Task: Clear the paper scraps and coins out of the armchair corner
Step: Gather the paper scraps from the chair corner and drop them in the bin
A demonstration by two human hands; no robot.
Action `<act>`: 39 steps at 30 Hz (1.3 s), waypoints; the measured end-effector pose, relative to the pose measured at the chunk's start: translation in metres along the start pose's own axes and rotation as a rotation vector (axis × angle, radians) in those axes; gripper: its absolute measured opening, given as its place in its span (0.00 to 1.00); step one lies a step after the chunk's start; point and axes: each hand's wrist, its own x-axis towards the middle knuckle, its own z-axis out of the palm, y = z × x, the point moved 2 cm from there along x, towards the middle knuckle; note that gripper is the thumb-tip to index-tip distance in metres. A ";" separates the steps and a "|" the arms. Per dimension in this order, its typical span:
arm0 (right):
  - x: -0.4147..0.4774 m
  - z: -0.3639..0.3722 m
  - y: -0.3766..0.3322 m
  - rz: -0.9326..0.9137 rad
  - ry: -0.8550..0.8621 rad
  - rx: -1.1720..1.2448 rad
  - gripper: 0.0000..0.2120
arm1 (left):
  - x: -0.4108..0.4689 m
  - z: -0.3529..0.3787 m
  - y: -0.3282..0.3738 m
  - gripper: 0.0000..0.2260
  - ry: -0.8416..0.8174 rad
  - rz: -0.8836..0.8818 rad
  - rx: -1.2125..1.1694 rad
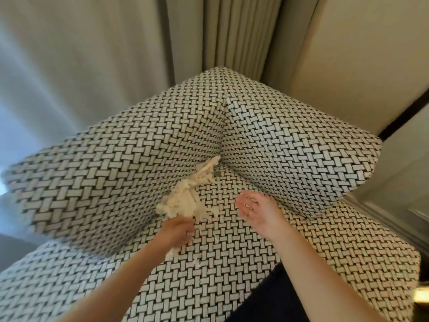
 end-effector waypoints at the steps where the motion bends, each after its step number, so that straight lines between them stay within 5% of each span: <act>1: 0.007 0.010 0.004 -0.002 -0.011 -0.042 0.12 | 0.001 -0.005 -0.005 0.07 0.024 0.010 0.026; 8: 0.046 0.075 0.010 -0.133 -0.068 -0.433 0.17 | 0.011 -0.029 -0.026 0.05 0.056 0.064 0.193; 18: 0.111 0.097 0.004 -0.148 -0.104 -0.407 0.47 | 0.032 -0.028 -0.036 0.03 -0.044 0.053 0.137; 23: 0.137 0.116 0.011 -0.215 -0.065 -0.513 0.50 | 0.039 -0.028 -0.044 0.10 -0.021 0.094 0.197; 31: 0.170 0.119 0.030 -0.300 0.137 -0.720 0.40 | 0.042 -0.029 -0.047 0.04 -0.049 0.155 0.203; 39: 0.159 0.109 0.032 -0.493 0.344 -1.012 0.06 | 0.046 -0.030 -0.053 0.04 -0.073 0.142 0.185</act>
